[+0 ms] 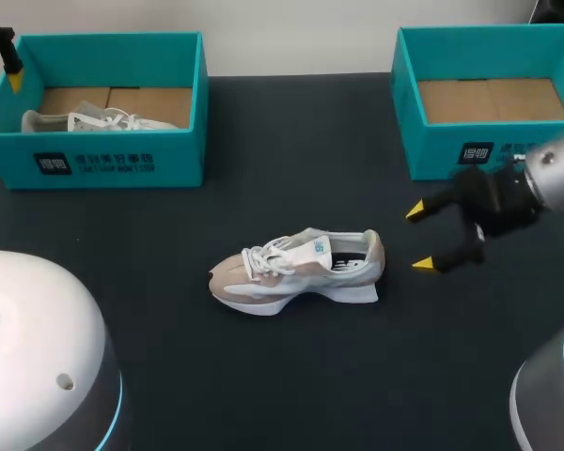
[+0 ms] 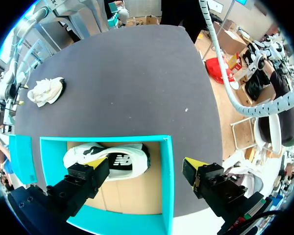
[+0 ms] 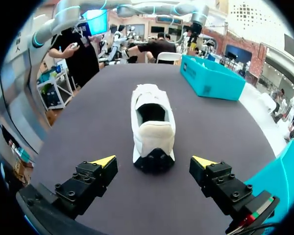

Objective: Take the shoe out of the shoebox, open the shoe tongue, remove and reinsert the insole, then place the shoe into the shoebox

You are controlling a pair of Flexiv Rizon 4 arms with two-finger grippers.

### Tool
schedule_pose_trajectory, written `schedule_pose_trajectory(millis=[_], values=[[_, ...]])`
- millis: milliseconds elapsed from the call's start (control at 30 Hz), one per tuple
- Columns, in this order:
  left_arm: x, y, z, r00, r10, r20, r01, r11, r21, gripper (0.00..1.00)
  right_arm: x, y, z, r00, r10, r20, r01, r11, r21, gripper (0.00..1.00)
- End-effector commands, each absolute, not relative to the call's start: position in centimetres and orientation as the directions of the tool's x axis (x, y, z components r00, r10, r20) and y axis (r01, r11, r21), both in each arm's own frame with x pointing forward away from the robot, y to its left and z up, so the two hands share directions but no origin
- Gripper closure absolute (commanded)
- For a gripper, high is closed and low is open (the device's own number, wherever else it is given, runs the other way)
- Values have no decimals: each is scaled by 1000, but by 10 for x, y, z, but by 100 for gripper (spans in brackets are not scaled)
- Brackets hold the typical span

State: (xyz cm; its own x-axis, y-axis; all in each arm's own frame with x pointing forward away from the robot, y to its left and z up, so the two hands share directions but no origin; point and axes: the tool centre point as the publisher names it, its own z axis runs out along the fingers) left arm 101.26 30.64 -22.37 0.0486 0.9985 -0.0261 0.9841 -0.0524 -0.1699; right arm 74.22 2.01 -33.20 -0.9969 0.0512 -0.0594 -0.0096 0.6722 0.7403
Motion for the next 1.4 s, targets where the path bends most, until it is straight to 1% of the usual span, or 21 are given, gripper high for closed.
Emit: schedule_pose_trajectory(millis=[33,200,267,333,1400], values=[[1012,307,-223,50,998,-25,984,-53,-168,0,742,17,-342,-996,45,-77,-45,487,873,0],[1012,307,-223,50,998,-25,984,-53,-168,0,740,15,-350,-995,20,-100,-79,461,884,0],[1012,307,-223,50,998,-25,984,-53,-168,0,739,15,-352,-994,29,-107,-80,480,874,0],[1012,307,-223,50,998,-25,984,-53,-168,0,739,14,-354,-992,76,-98,-47,504,862,0],[1012,307,-223,50,998,-25,984,-53,-168,0,739,14,-354,-992,76,-98,-47,504,862,0]])
